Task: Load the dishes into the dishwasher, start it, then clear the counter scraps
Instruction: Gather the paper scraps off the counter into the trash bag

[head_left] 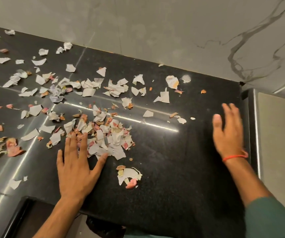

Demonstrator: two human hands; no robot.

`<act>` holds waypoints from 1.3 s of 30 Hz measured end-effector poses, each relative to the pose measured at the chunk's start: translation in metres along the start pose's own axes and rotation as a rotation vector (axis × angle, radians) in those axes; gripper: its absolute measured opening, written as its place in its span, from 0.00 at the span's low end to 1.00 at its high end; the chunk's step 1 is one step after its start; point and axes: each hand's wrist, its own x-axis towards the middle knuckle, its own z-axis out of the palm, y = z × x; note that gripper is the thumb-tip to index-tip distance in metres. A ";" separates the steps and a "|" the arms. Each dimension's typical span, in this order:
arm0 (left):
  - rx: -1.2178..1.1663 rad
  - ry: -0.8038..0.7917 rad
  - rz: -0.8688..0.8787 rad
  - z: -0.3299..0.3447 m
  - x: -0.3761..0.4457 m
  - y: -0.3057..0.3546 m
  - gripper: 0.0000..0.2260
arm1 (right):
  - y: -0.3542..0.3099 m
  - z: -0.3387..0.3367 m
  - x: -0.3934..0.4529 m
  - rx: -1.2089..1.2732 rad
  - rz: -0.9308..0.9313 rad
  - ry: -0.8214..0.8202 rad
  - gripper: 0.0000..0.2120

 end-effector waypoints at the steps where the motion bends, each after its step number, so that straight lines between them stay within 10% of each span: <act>1: 0.002 -0.005 0.000 0.001 0.000 0.000 0.42 | 0.016 -0.011 -0.005 -0.038 0.054 -0.004 0.32; 13: -0.002 -0.014 0.003 -0.001 0.001 0.001 0.41 | -0.059 0.054 -0.014 -0.405 -0.163 -0.310 0.37; 24: 0.017 -0.014 -0.007 -0.001 0.002 -0.002 0.42 | -0.228 0.145 -0.048 -0.020 -0.581 -0.656 0.36; 30: 0.018 -0.022 0.002 0.000 0.002 -0.004 0.42 | -0.199 0.108 -0.024 0.208 -0.451 -0.437 0.30; 39: 0.009 -0.022 0.012 -0.001 0.001 -0.003 0.42 | -0.083 0.079 0.002 -0.482 -0.083 -0.333 0.33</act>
